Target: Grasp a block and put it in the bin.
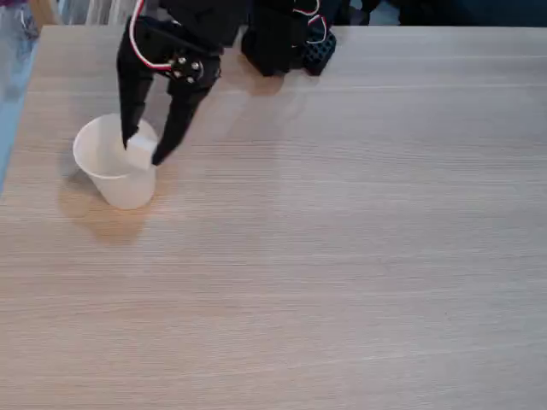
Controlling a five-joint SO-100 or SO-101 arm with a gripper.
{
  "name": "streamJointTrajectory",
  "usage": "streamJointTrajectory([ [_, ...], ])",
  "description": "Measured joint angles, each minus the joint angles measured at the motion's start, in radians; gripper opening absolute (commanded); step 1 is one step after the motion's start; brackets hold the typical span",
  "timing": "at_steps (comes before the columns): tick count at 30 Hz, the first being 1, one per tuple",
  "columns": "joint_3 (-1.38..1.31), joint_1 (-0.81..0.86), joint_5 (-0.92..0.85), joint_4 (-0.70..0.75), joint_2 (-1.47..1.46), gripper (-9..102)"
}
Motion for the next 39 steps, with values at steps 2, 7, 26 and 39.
streamJointTrajectory([
  [2, 0.011, 0.038, 0.0, -0.006, 0.002, 1],
  [7, 0.032, 0.11, 0.0, -0.014, 0.002, 1],
  [26, 0.16, 0.147, -0.014, -0.02, 0.038, 17],
  [39, 0.16, 0.146, -0.014, -0.032, 0.04, 21],
])
